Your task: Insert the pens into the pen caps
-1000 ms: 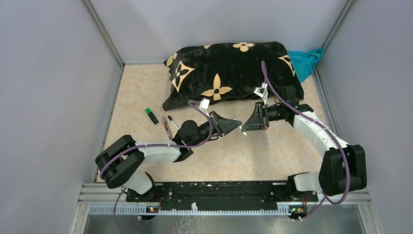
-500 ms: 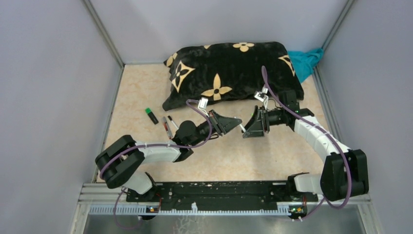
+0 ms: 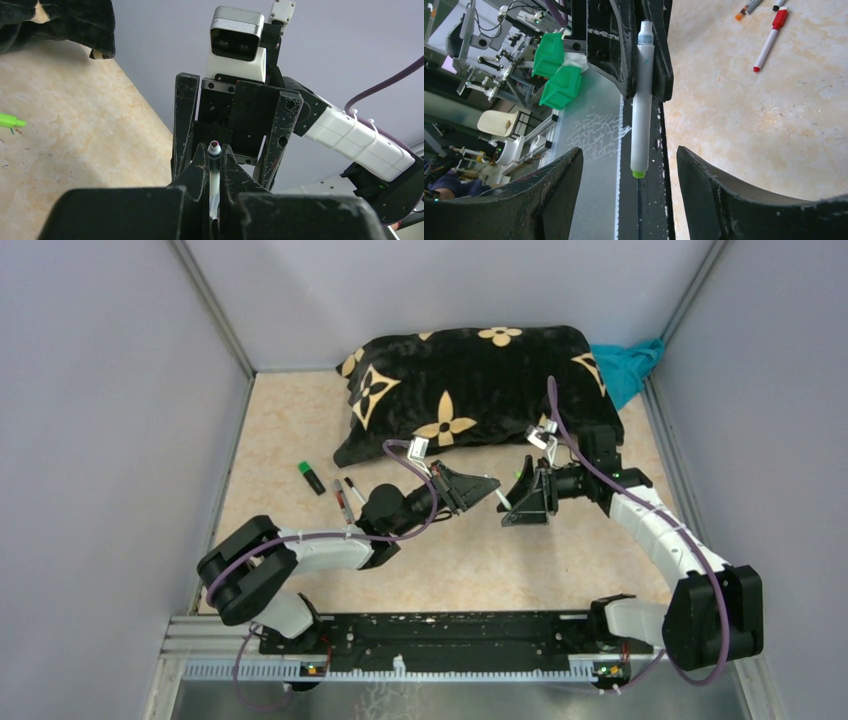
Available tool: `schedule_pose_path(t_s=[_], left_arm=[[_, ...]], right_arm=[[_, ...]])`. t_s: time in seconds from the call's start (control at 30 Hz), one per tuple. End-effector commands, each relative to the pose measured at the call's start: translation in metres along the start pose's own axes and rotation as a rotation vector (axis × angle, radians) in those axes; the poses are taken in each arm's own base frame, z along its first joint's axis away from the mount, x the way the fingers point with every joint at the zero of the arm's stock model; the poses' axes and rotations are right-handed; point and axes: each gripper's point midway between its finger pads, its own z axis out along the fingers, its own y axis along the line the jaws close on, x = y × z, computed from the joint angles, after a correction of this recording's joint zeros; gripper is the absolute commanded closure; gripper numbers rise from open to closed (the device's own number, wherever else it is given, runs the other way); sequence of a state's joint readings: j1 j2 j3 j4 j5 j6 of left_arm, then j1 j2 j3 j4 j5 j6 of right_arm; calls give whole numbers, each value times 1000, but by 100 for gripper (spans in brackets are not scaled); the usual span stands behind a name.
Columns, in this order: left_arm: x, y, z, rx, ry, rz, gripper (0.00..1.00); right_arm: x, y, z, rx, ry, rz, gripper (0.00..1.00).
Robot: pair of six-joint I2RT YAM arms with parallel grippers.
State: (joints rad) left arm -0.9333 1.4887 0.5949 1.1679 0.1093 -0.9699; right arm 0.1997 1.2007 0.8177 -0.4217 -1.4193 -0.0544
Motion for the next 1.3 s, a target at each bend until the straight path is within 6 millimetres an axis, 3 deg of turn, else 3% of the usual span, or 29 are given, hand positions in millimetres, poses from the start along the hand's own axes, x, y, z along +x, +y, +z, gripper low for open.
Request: schedule_pose_path(t_s=[0.0,0.13,0.3,0.5,0.63,0.73,1.03,1.17,1.27], left_arm=[[-11,-18,3,65,-27,17,100],[-8,-18,5,74,-13,7,100],[-1,-17,9,84,20,-6,100],[1,-14,14,81,21,-11,100],[2,-13,16,83,23,-16,100],[2,-12,17,81,22,-15,100],[-18,-7,7,6,-33,74,52],[-25,3,-4,-59,-23,136,40],[-29,11,-11,-113,-12,163,38]], right_arm=[[-14,10,-1,-50,-15,-48,33],[-16,8,0,-38,-16,-10,35],[-20,3,2,-22,-25,38,45],[-21,2,3,-27,-28,57,72],[-19,2,4,-29,-28,51,100],[-19,1,4,-29,-29,43,100],[-22,-3,-9,-36,-55,-10,100],[-25,-18,-24,60,-98,-32,100],[-23,-41,-38,232,-92,-89,100]])
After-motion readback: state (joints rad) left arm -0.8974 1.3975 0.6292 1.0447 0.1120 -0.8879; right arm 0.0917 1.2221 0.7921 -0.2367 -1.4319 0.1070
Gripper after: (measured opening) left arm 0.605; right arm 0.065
